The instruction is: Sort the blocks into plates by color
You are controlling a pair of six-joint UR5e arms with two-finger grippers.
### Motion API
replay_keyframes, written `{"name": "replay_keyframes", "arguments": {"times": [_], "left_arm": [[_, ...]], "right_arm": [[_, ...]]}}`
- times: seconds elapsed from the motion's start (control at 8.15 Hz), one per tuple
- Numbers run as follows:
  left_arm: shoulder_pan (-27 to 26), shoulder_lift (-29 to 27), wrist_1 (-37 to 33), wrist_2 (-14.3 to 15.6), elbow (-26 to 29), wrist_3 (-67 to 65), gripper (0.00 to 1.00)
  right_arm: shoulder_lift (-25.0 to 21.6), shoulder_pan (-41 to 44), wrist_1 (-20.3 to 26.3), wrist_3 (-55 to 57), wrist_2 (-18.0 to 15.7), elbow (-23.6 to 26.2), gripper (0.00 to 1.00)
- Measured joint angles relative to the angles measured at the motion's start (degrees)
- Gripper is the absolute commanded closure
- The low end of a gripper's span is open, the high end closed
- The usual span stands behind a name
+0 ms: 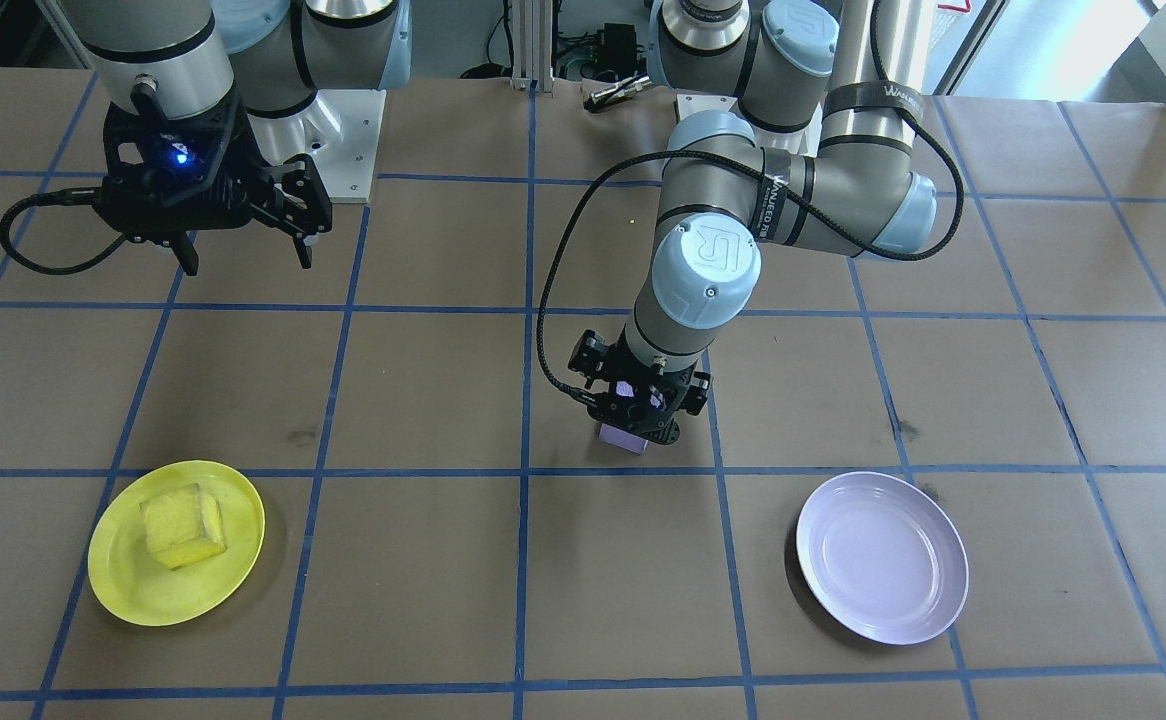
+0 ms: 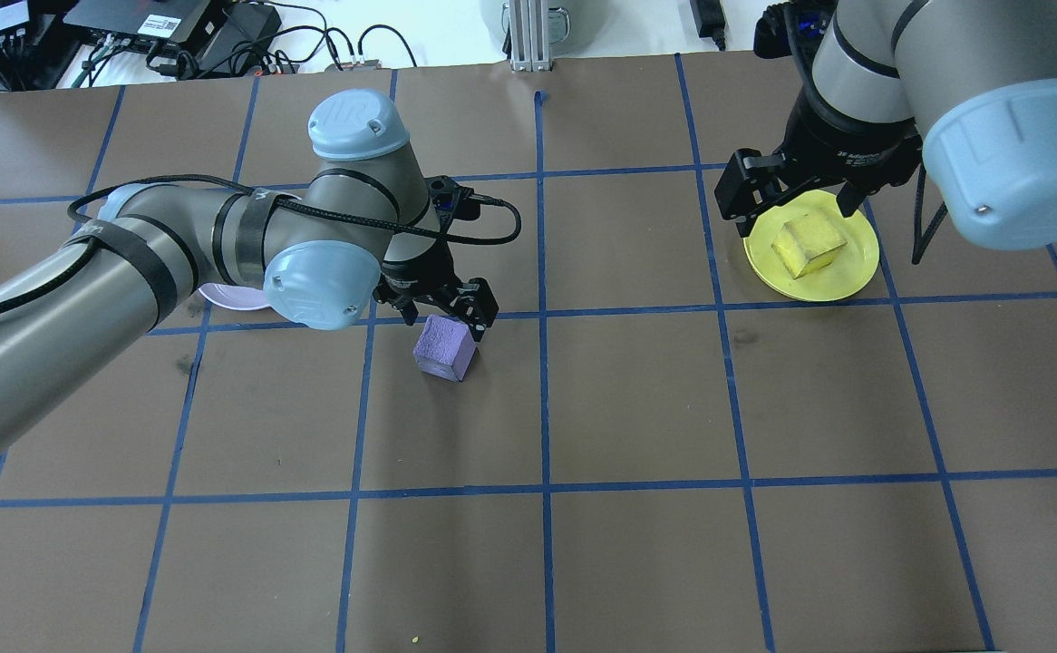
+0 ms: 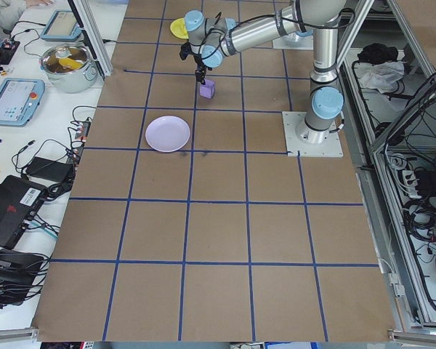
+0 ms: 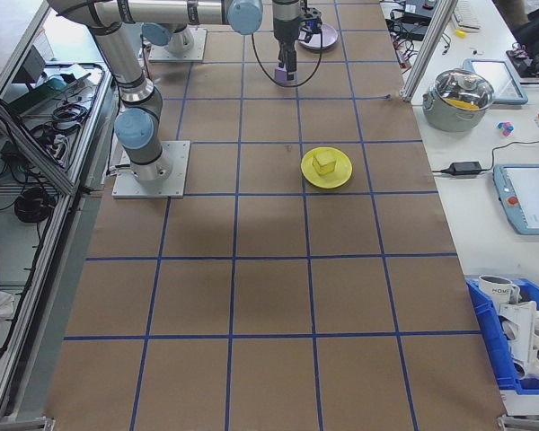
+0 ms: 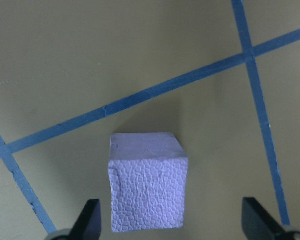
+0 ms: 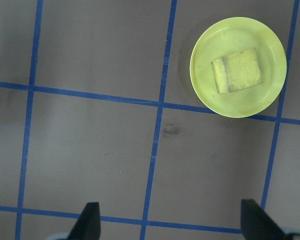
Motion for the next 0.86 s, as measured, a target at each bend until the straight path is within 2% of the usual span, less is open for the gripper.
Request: {"name": "replay_keyframes", "arguments": {"times": [0.86], "left_arm": [[-0.12, -2.49, 0.02, 0.28, -0.61, -0.37, 0.00]], "right_arm": [[0.13, -0.08, -0.26, -0.12, -0.29, 0.02, 0.00]]}}
